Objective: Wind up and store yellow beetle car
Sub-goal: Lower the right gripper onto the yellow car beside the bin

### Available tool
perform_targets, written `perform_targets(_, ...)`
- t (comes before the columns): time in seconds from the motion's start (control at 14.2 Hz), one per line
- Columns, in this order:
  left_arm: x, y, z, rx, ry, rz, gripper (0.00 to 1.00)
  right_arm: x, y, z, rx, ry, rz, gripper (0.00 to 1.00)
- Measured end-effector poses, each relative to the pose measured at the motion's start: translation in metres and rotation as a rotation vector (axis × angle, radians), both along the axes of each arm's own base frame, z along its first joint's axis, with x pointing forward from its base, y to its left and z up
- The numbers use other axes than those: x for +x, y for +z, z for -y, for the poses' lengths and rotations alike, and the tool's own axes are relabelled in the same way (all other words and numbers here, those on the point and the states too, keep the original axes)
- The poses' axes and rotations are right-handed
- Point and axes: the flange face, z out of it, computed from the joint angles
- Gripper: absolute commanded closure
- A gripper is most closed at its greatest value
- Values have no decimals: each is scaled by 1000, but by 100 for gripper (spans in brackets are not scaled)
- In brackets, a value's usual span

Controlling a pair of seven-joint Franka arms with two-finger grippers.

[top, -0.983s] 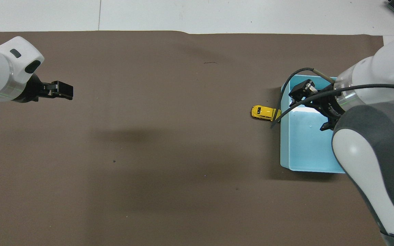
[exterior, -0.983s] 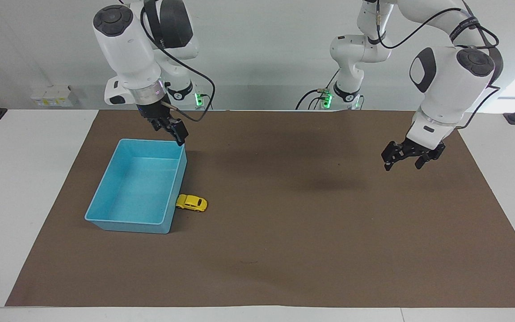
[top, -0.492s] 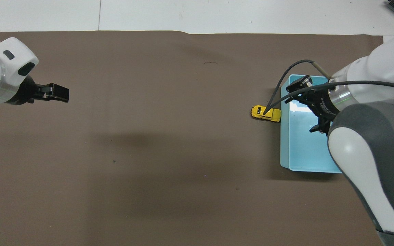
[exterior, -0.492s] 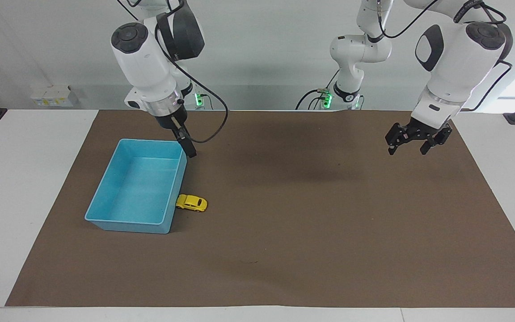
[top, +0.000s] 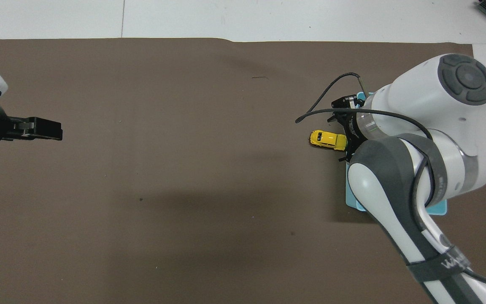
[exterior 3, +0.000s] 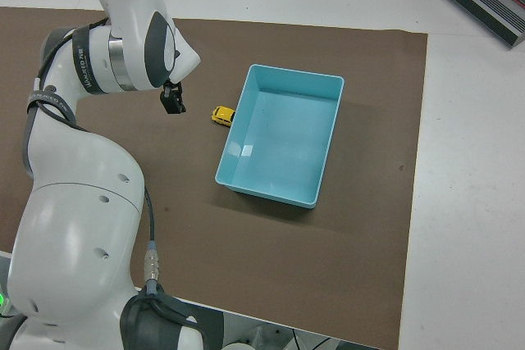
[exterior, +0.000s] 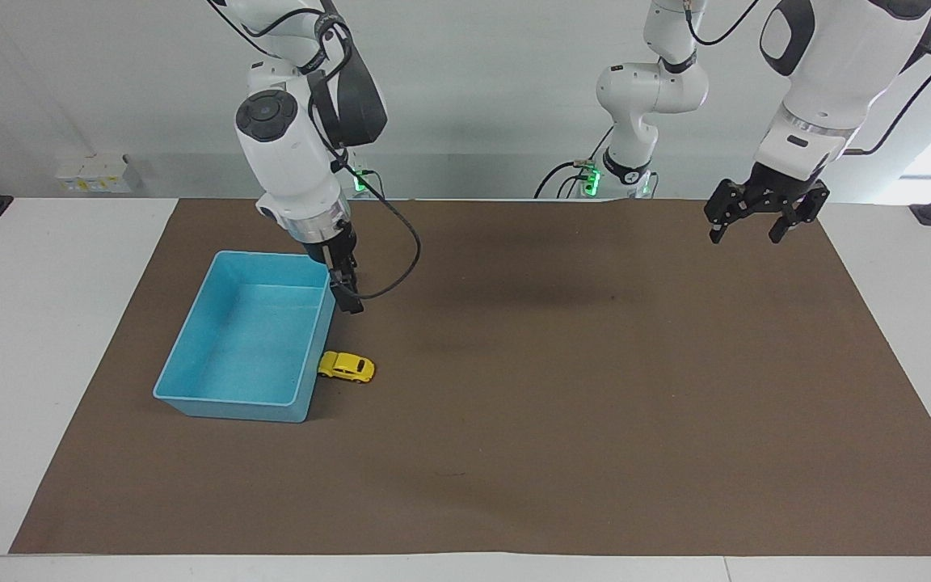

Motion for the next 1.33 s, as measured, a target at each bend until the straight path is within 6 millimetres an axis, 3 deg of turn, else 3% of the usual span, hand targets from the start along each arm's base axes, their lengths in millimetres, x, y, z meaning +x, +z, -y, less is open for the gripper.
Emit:
perform_targets(0.56,-13,41,3,-1,-8,19,0,13,-62,-16,-85,-144,19,0)
perform_targets(0.98,-13,37,2,3,-7,-17,0,20,-144,-13,-125,-139,70,0)
perform_targets(1.12,-14,36,2,4,-7,-26,0,16,-161,-8,-148,-122,87,0)
perform_targets(1.33,-14,35,1,4,-6,-28,0,16,-170,8,-154,-132,103,0)
